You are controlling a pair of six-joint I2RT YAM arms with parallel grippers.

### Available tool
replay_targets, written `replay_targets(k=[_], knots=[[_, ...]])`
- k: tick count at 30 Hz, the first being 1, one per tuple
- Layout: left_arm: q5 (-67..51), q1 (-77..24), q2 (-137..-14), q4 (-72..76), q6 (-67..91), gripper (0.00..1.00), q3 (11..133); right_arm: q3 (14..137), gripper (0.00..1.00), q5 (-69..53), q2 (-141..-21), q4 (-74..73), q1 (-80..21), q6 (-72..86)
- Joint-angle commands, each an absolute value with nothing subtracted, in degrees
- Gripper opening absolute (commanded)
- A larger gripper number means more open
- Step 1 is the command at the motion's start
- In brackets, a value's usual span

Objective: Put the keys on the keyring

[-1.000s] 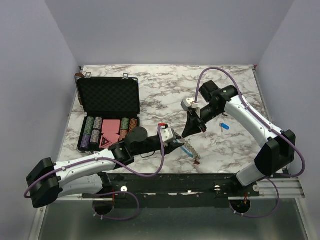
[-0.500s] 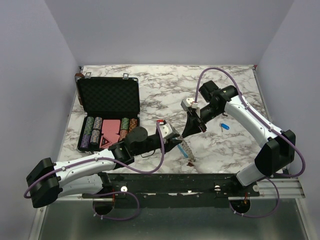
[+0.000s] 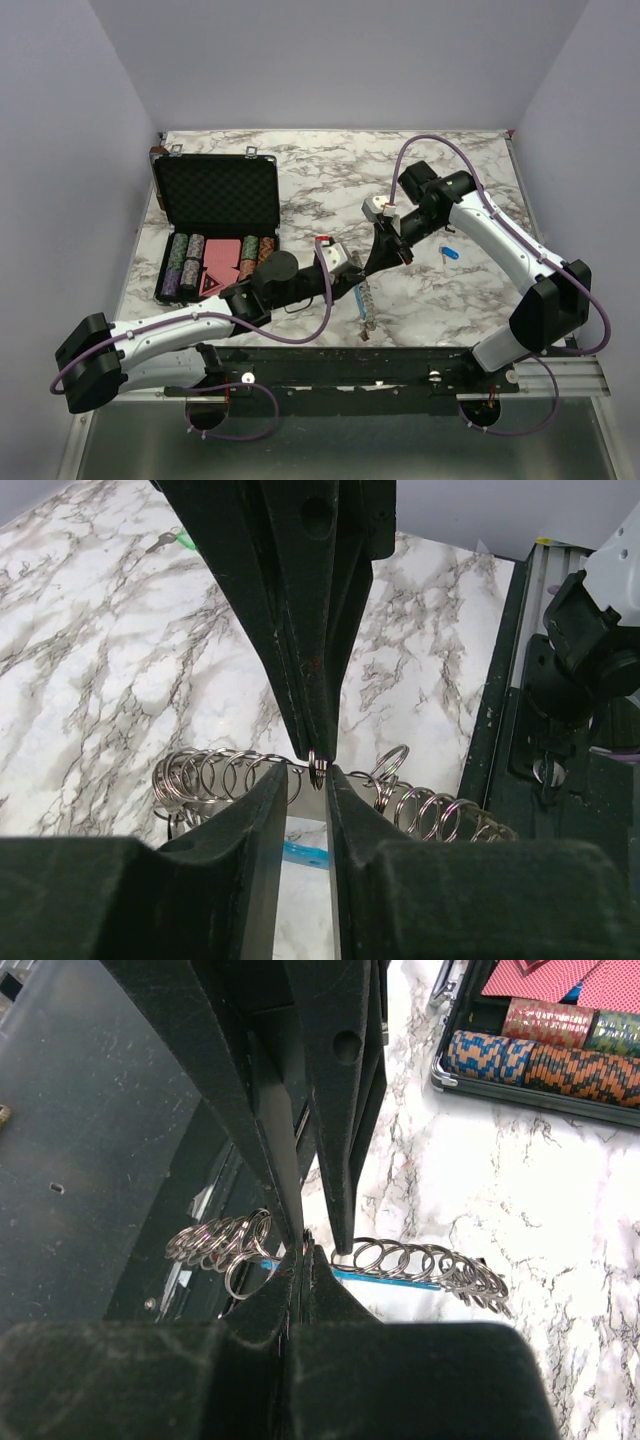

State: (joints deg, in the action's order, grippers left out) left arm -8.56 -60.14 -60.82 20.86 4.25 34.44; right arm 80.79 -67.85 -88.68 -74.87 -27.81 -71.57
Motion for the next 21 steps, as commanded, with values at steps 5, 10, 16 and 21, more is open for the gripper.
replay_targets(k=[5, 10, 16, 21], knots=[[-8.3, -60.6, -62.1, 20.0, 2.6, 0.00, 36.9, 80.3, 0.00, -71.6, -87.5, -74.3, -28.3, -71.1], [-6.9, -60.6, -60.6, 21.4, 2.7, 0.00, 35.5, 79.8, 0.02, -71.9, -87.2, -73.0, -28.3, -69.8], [-5.3, -60.5, -56.5, 29.3, 4.3, 0.00, 29.7, 78.5, 0.41, -72.2, -85.2, -65.9, -28.0, -58.7], [-5.9, -60.6, -54.6, 34.8, 5.8, 0.00, 26.3, 76.4, 0.44, -73.5, -83.1, -61.4, -26.9, -53.9]])
